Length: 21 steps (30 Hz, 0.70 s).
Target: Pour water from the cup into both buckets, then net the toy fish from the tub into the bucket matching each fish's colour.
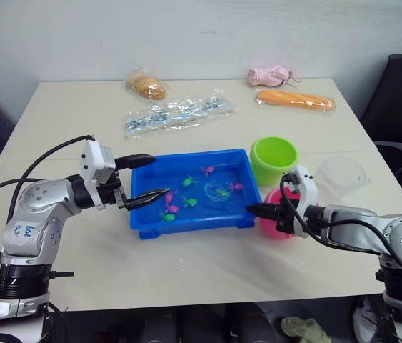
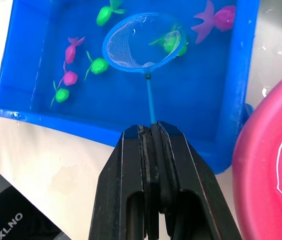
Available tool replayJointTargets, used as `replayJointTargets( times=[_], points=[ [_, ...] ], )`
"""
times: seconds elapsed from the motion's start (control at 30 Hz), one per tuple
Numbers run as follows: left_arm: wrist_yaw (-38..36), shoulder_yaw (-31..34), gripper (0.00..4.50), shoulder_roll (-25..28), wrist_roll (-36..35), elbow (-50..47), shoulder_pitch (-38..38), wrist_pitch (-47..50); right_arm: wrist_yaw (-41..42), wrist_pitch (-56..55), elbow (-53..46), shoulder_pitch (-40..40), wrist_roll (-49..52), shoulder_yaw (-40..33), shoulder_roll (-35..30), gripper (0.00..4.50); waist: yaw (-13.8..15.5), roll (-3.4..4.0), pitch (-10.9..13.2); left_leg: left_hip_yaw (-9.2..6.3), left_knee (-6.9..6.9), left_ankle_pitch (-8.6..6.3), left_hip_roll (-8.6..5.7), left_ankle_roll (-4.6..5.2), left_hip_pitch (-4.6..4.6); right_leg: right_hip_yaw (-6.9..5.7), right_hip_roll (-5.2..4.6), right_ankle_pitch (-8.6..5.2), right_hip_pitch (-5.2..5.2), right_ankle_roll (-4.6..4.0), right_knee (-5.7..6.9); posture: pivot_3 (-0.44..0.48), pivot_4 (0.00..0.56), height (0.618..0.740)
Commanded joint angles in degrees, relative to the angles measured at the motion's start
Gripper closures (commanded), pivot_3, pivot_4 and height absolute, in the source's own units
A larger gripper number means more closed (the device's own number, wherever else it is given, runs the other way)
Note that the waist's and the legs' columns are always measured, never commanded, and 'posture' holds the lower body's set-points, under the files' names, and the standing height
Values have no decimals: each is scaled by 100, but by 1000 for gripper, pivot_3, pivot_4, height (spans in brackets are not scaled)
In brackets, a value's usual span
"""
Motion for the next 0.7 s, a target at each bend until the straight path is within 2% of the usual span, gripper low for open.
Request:
replayJointTargets(
  times=[0.03, 0.3, 0.7],
  points=[
    [-14, 4, 29, -24, 7, -32, -2, -130, -238, -300, -46, 44, 406, 42, -220, 4500, 3, 0, 0, 0, 0, 0, 0, 0, -1, 0, 0, 0, 0, 0, -1, 0, 150, 740],
    [-17, -31, 29, -35, 36, 55, -27, -193, -582, -661, -48, 74, 997, 374, -640, 4500, 2, 0, 0, 0, 0, 0, 2, 0, -1, 0, -1, 0, 0, 0, -2, 0, 150, 740],
    [-4, -50, 29, -112, 66, 138, -42, -278, -1022, -1067, 7, -36, 1329, 750, -934, 4500, 4, 0, 0, 0, 0, 0, 4, 1, -2, -2, -3, 0, 0, 0, -4, 0, 150, 740]
  ],
)
